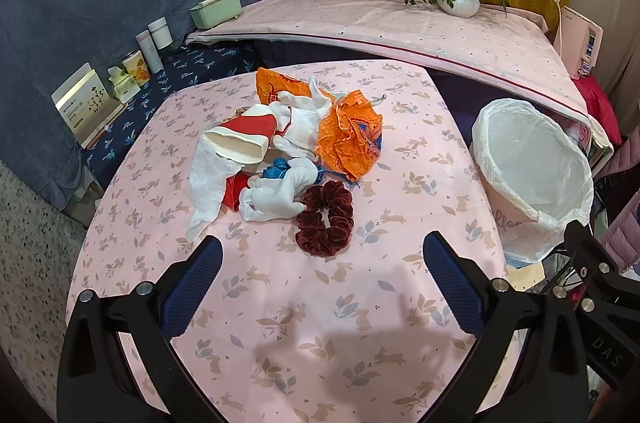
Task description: Collect trash
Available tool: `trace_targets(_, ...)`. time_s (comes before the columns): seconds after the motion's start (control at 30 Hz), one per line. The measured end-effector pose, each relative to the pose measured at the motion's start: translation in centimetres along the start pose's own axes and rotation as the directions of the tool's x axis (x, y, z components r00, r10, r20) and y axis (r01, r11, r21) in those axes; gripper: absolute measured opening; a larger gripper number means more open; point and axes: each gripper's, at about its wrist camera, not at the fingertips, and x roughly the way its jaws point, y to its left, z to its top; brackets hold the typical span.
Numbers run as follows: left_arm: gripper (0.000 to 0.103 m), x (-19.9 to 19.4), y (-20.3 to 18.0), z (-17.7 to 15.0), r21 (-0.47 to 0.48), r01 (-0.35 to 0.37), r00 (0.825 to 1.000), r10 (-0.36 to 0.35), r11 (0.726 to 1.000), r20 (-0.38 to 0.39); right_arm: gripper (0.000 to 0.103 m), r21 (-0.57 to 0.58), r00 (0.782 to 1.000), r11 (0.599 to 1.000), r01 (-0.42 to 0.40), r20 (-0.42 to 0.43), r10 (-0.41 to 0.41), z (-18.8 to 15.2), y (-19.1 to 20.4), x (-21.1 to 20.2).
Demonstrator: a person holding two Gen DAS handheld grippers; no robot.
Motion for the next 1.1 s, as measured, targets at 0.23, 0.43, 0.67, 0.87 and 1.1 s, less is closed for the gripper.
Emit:
trace_targets(0.23,0.096,0.01,0.03,0.00,0.000,0.000,1.000,0.000,1.000,0.000,0.096,-0.001,1.000,1.000,0.000,0.000,0.000,0.01,-0.01,0.01)
trace_targets(0.43,0.096,0.01,0.01,-0.01,0.000,0.001,1.000,-0.001,1.000,0.000,0.096,-0.001,1.000,1.000,-0.001,0.002,0.001,0.00,0.01,-0.01)
trace_targets(0.67,0.096,0.00,0.04,-0.03,0.001,0.000,1.000,0.000,1.000,0.002,0.096,-0.002,1.000,1.000,-0.001,0.002,0.001,0.12,0.01,-0.05)
trace_targets(0.87,0.096,0.01,0.03,-0.01,0.000,0.002,1.000,-0.002,1.000,0.000,0.096,0.000,1.000,1.000,-0.001,0.003,0.001,0.29,-0.05,-0.09)
trace_targets(1.1,0.096,0.01,0.02,-0.01,0.000,0.001,1.000,-0.001,1.000,0.000,0.096,-0.002,1.000,1.000,0.000,0.004,0.000,0.30,-0.02,-0.12)
